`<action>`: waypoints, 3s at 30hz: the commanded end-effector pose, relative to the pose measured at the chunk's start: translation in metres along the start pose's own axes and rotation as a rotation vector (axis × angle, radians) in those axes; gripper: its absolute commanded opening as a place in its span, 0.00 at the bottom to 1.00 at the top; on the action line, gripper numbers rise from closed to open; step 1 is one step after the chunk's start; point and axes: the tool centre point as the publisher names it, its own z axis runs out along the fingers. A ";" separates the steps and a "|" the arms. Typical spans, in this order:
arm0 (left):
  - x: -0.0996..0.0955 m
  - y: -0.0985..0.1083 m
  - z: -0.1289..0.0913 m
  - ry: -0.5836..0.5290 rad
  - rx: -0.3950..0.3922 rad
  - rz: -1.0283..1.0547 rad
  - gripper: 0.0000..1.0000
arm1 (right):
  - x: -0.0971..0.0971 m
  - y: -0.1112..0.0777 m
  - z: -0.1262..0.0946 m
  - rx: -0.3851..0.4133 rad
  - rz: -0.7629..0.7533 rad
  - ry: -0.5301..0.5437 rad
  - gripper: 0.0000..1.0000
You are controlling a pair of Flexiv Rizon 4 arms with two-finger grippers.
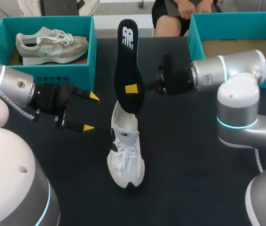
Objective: Take the shoe out of the shoebox, open the shoe tongue, remove and reinsert the insole, then place the shoe into the shoebox
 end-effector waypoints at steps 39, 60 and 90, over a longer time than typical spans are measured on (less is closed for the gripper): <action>0.007 0.009 0.018 -0.014 -0.060 -0.052 1.00 | -0.015 -0.012 0.018 -0.032 -0.058 -0.016 0.00; -0.005 0.003 0.033 -0.045 -0.104 -0.070 1.00 | -0.036 -0.040 0.029 -0.007 -0.139 0.001 0.00; -0.008 0.015 0.047 -0.047 -0.125 -0.135 1.00 | -0.035 -0.091 0.044 0.002 -0.033 0.079 0.00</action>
